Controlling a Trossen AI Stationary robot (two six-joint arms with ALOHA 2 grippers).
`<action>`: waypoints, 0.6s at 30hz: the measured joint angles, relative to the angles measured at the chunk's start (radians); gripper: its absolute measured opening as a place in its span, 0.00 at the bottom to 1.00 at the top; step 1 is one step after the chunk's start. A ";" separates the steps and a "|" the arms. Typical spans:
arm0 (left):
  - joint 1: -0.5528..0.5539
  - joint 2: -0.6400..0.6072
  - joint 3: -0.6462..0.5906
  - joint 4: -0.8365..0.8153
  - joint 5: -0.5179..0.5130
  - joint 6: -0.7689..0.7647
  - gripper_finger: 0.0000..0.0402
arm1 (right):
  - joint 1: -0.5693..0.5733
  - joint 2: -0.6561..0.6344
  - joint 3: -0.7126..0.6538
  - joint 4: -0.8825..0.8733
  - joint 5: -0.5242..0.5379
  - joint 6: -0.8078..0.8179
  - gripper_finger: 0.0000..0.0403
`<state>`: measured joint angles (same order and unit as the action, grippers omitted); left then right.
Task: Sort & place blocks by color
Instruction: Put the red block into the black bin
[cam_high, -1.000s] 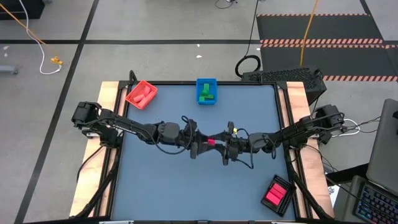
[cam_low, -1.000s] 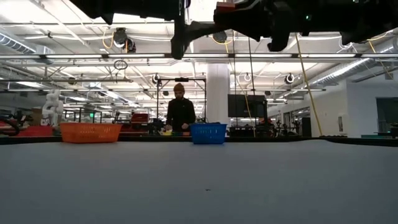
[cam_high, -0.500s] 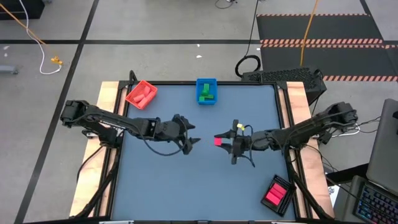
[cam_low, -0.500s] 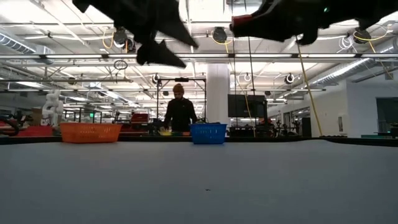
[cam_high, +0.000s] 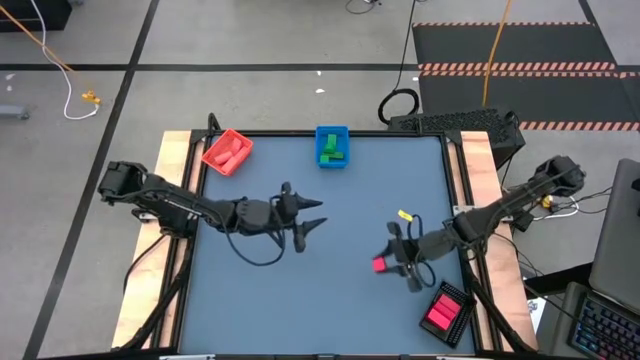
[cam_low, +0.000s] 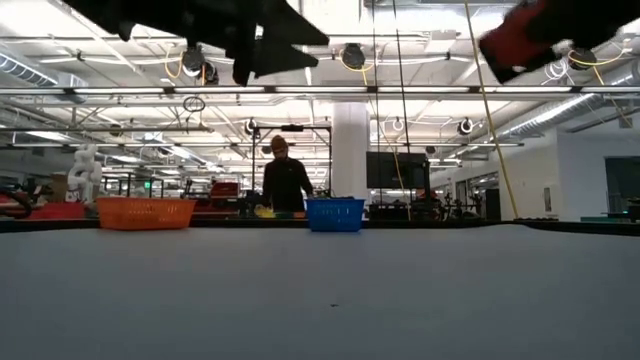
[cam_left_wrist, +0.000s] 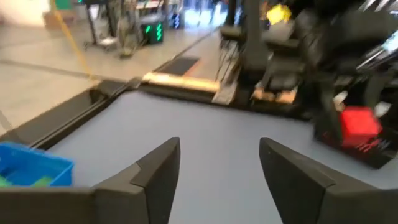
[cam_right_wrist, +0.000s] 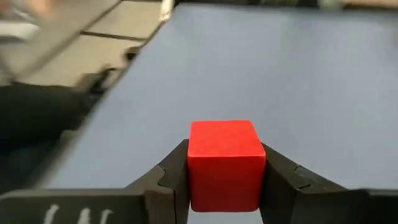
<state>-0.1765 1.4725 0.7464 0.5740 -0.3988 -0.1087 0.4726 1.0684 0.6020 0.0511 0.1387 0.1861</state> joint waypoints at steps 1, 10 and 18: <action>-0.002 -0.001 -0.011 0.031 0.007 0.001 0.54 | 0.016 -0.003 0.000 -0.022 -0.031 0.060 0.30; 0.050 -0.001 -0.049 0.205 0.012 0.074 0.50 | 0.139 -0.005 0.000 -0.096 -0.311 0.585 0.30; 0.102 0.000 -0.049 0.210 0.051 0.077 0.50 | 0.282 -0.005 0.000 -0.383 -0.632 1.189 0.30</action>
<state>-0.0746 1.4727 0.6975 0.7837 -0.3483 -0.0317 0.7548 1.0637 0.6022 -0.3319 -0.4937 1.3753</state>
